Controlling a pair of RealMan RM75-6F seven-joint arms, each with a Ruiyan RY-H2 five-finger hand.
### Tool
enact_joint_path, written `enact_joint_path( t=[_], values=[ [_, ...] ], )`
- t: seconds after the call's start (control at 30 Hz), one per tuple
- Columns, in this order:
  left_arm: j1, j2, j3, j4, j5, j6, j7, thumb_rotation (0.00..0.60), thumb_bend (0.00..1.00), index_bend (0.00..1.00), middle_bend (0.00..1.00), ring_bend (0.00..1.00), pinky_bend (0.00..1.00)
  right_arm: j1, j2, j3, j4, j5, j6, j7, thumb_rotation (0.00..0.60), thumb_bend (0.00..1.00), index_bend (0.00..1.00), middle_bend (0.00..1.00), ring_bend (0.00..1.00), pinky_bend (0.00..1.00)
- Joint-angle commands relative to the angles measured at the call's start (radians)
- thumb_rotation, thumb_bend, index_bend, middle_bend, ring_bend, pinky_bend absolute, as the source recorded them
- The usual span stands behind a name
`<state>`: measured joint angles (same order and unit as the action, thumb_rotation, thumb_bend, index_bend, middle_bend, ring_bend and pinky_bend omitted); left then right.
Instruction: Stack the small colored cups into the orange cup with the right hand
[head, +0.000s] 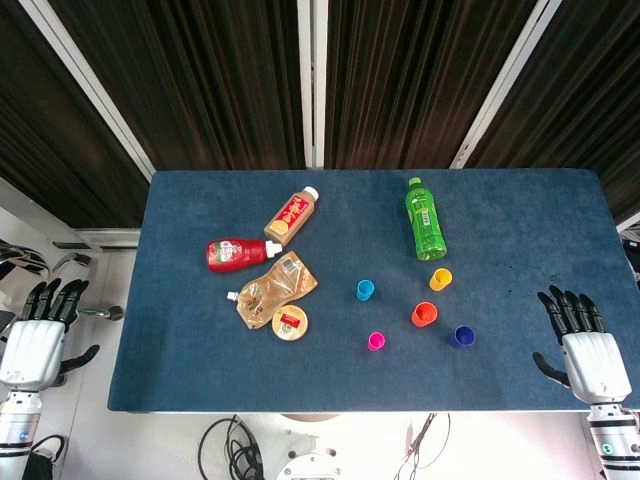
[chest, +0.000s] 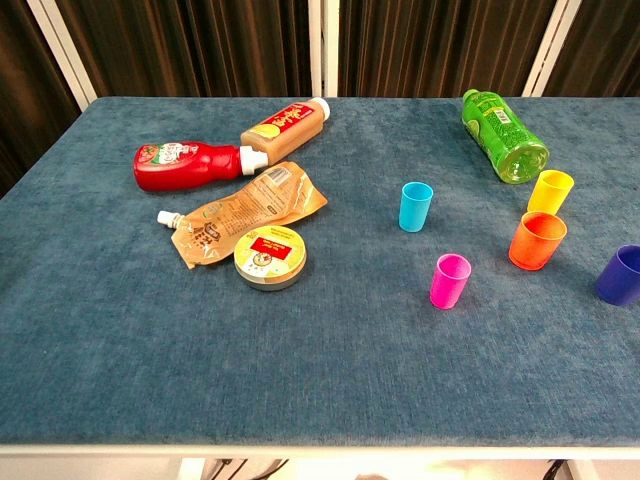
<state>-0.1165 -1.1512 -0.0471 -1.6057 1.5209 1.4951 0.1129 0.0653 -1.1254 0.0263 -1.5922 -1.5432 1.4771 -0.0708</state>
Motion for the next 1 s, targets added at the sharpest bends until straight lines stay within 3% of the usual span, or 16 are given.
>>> enact_joint_path(
  t=[0.03,0.47,1.0],
  values=[
    [0.000,-0.001,0.000,-0.003,0.002,0.001,0.002,0.600,0.13,0.08,0.10,0.00,0.06,-0.003,0.002,-0.001,-0.002,0.000,0.006,0.001,0.600,0.16,0.00,0.00,0.00,0.00],
    [-0.004,-0.017,0.002,0.005,0.008,-0.001,-0.004,0.600,0.13,0.08,0.10,0.00,0.06,0.012,-0.002,-0.016,-0.016,0.027,-0.061,-0.096,0.600,0.16,0.00,0.01,0.00,0.00],
    [-0.006,-0.014,0.013,-0.015,0.011,-0.013,0.011,0.600,0.13,0.08,0.10,0.00,0.06,0.126,-0.146,-0.041,0.020,0.056,-0.282,-0.280,0.600,0.16,0.01,0.06,0.00,0.00]
  ],
)
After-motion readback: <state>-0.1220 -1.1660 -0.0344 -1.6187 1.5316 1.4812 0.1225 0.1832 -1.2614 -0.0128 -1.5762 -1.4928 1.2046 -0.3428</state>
